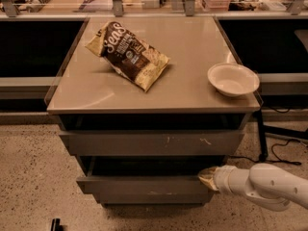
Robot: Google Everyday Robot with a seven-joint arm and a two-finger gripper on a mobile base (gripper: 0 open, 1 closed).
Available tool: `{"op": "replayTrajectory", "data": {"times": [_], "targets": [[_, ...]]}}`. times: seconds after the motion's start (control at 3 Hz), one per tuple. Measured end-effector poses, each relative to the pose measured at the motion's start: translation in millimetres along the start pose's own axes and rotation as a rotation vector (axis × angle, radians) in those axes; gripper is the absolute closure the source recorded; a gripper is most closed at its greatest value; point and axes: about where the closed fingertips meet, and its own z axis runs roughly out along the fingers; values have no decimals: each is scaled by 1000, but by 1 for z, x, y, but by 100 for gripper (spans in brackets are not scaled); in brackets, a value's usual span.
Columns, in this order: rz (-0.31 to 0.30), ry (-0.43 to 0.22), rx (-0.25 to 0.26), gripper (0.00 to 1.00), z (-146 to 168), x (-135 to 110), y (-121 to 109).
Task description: Open middle drawer
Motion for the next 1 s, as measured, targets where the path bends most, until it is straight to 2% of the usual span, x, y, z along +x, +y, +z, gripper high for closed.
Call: {"op": "replayTrajectory", "data": {"times": [0.33, 0.67, 1.0], "targets": [[9, -41, 39, 100, -4, -7, -8], [16, -32, 42, 100, 4, -5, -9], [25, -27, 25, 100, 27, -2, -11]]}}
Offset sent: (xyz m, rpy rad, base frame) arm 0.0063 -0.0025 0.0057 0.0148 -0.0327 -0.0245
